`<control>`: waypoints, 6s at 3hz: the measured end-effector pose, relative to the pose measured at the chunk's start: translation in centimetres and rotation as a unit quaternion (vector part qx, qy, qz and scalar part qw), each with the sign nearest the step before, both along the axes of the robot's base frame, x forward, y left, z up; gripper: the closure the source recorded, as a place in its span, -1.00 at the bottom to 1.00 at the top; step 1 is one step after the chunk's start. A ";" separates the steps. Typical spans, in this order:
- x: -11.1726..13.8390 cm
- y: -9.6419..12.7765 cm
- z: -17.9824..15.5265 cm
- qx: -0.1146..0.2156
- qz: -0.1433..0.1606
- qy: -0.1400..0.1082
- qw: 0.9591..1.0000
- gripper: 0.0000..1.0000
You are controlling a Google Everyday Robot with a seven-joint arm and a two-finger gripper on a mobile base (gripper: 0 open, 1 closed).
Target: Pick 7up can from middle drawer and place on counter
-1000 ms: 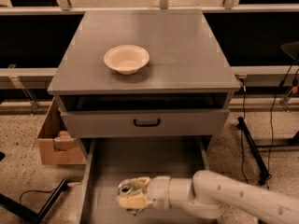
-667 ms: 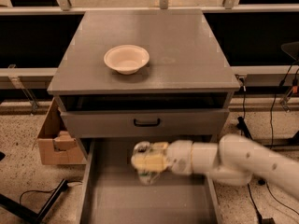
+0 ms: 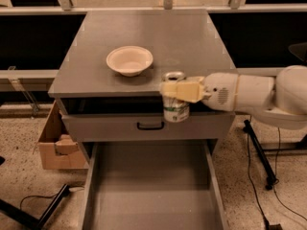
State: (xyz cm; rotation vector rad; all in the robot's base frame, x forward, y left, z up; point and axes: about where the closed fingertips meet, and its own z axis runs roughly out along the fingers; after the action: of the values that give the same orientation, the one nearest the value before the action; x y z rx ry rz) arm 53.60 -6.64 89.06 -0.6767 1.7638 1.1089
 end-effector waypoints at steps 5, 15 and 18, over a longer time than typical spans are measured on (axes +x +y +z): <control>9.5 -2.7 9.6 0.016 -0.176 -0.067 0.982 1.00; 39.3 13.1 1.6 -0.018 -0.221 -0.126 0.967 -0.28; 37.2 12.1 7.0 -0.064 -0.203 -0.156 0.965 -1.00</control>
Offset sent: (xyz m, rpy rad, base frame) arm 0.0647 -0.0418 0.0781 -0.0141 -0.1678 -0.4394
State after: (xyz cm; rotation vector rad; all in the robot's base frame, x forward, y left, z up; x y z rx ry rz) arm 90.82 5.43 96.01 -0.5026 1.6133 0.5795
